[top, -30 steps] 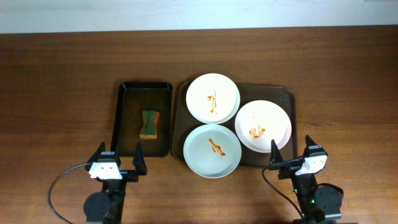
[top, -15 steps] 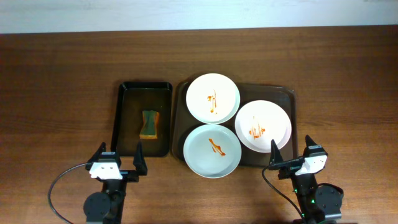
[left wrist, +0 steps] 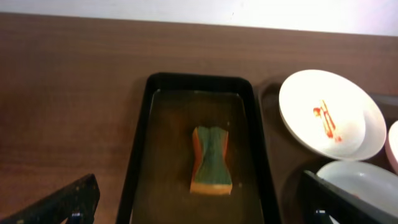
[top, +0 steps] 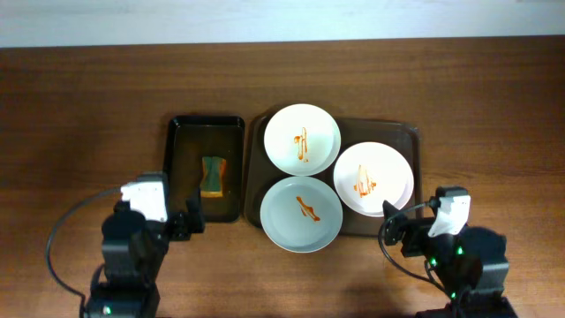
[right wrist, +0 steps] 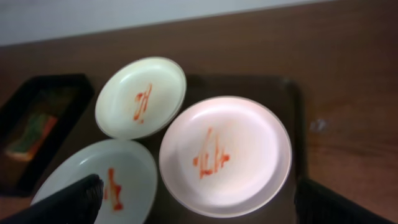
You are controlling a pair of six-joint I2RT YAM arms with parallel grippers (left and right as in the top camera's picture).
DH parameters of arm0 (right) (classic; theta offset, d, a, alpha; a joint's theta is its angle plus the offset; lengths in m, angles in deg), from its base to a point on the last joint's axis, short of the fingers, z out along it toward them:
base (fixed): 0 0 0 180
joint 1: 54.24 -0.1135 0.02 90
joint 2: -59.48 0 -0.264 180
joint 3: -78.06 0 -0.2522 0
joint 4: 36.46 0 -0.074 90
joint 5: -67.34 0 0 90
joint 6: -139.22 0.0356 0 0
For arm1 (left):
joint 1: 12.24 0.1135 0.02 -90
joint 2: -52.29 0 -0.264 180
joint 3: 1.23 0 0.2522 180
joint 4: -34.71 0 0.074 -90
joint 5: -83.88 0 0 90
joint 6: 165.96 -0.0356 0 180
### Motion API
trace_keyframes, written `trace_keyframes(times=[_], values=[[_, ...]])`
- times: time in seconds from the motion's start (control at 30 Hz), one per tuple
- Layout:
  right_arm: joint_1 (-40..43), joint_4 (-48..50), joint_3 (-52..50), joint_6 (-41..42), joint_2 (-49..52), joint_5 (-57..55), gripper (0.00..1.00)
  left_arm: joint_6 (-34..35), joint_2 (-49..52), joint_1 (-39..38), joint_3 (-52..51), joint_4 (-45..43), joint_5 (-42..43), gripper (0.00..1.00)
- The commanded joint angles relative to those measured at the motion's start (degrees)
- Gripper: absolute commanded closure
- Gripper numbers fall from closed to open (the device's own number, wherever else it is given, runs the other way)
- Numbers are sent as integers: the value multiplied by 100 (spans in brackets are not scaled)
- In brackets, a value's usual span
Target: Clean dirty plates on tray and stack at the side
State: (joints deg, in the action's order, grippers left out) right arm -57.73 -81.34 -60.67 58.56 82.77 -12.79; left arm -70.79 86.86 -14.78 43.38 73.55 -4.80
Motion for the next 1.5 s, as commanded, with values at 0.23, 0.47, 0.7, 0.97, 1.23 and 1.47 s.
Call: trace_keyframes(times=[0.23,0.47,0.7,0.97,1.23,1.47], values=[[-26,-1488,2341,59,3751,2258,2,-87,3200,22,3093,2343,74,0],[-223,-1534,2339,63,5716,2653,41,83,3698,17,3091,1410,431,0],[-632,-1174,2339,551,6972,2258,59,81,4916,-7,3091,892,455,3],[-1080,-903,2330,1220,7123,1423,67,81,6161,-160,3091,573,533,13],[-1392,-850,2330,1565,7128,1038,78,81,6636,-271,3091,428,492,36],[-1392,-848,2330,1565,7128,1040,78,83,6712,-273,3071,540,494,55]])
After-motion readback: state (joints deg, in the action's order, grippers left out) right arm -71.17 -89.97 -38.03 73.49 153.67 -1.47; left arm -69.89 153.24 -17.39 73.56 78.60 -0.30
